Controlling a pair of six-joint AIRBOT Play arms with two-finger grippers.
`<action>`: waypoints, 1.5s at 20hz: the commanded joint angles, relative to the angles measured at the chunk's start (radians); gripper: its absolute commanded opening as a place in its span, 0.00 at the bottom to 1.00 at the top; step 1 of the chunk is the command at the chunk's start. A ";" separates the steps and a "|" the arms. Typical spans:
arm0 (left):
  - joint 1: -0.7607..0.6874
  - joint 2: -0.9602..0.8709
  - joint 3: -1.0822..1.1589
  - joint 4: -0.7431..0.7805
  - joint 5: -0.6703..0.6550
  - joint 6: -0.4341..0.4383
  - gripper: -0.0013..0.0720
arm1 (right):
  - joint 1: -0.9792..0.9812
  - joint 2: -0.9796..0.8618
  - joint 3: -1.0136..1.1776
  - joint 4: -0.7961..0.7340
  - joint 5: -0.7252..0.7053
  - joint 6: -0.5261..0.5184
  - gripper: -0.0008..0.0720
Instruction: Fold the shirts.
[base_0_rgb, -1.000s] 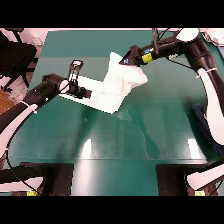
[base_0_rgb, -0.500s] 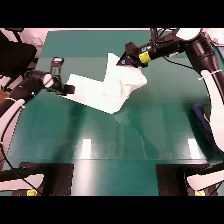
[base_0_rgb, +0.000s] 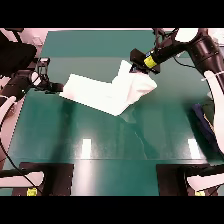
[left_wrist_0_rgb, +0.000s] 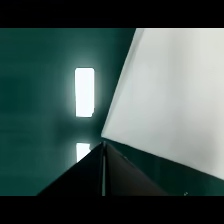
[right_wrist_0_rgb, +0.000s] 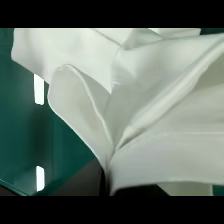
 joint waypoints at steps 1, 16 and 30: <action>-0.024 -0.052 0.000 -0.029 0.032 0.049 0.05 | 0.000 0.040 0.000 -0.124 0.023 0.051 0.04; -0.063 -0.146 0.000 -0.033 -0.111 0.113 0.04 | -0.085 0.085 0.000 -0.122 0.013 0.004 0.05; -0.080 -0.002 -0.001 -0.319 -0.404 0.175 0.04 | -0.238 0.072 0.000 -0.114 0.011 -0.101 0.05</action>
